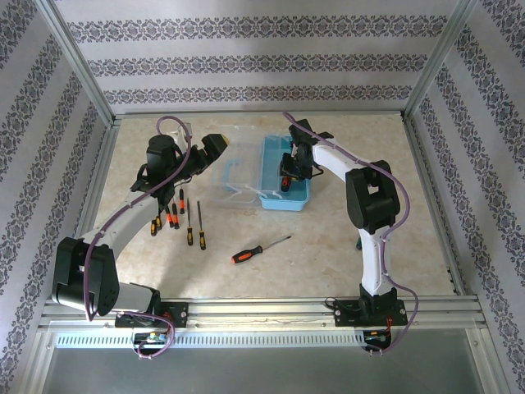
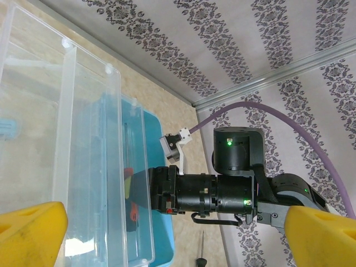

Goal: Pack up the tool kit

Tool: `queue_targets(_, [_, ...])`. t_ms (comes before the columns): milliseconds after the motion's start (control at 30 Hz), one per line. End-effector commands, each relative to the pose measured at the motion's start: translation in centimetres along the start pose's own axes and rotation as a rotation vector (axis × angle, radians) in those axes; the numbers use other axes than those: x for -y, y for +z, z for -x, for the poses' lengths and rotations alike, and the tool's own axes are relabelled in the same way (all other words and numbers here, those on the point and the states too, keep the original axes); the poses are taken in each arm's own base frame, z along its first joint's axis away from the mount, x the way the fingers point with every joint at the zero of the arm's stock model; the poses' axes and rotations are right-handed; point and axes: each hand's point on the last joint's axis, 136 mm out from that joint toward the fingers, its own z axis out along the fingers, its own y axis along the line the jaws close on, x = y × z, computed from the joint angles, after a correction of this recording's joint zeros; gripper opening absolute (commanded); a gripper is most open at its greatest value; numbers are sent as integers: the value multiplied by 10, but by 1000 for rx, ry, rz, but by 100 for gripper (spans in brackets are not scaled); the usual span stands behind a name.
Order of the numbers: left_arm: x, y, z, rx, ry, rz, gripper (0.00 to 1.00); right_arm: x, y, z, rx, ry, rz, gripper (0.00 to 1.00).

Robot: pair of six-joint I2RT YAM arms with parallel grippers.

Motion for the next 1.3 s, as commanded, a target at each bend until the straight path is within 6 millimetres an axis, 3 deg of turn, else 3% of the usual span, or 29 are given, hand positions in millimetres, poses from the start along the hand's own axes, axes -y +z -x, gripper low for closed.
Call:
queue_targets(0, [10,-7,7,25,11,-36,100,-19,-35,8,50,-19,54,36])
queue_targets(533, [9,-6,7,22,10,-37,100,-14,-74,10,124,-31,44,37])
queue_targets(733, [9,-6,7,20,8,-38,100,-8,-89,2,153,-47,33,37])
queue_targets(867, [7,-7,7,30,10,-26,100,-4,-100,-13,152,-108,1,39])
queue_targets(1267, [12,-6,6,23,-7,-62,100,63,-134,-57,222,-58,-96,43])
